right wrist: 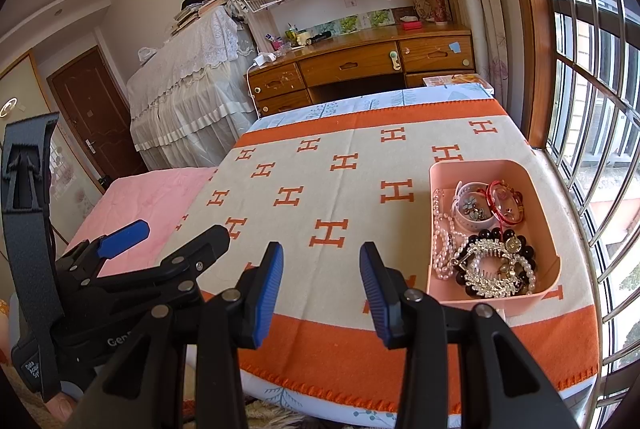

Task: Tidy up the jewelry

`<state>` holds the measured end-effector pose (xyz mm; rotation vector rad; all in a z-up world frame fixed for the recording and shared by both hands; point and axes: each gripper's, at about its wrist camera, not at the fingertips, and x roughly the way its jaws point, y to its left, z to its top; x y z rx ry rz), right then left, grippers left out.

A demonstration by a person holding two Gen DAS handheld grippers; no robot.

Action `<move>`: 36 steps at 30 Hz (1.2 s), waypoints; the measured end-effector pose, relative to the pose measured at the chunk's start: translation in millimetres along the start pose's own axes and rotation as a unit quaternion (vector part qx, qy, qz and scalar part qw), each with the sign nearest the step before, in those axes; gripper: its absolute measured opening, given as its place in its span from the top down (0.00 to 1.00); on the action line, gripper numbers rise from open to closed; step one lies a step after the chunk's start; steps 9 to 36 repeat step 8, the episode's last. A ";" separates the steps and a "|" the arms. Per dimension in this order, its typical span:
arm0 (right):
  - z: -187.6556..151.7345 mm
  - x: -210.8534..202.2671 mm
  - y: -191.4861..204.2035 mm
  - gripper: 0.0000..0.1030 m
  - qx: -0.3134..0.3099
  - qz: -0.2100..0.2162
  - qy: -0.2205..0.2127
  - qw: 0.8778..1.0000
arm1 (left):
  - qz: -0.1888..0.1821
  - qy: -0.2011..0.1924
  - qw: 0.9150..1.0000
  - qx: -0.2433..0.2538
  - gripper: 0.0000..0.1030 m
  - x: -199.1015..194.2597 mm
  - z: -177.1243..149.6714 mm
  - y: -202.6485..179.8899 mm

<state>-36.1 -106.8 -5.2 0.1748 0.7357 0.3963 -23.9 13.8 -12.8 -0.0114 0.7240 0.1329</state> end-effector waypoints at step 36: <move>-0.1 0.0 0.6 0.61 0.001 0.000 0.000 1.000 | -0.001 0.000 1.000 0.000 0.01 0.0 0.0 0.5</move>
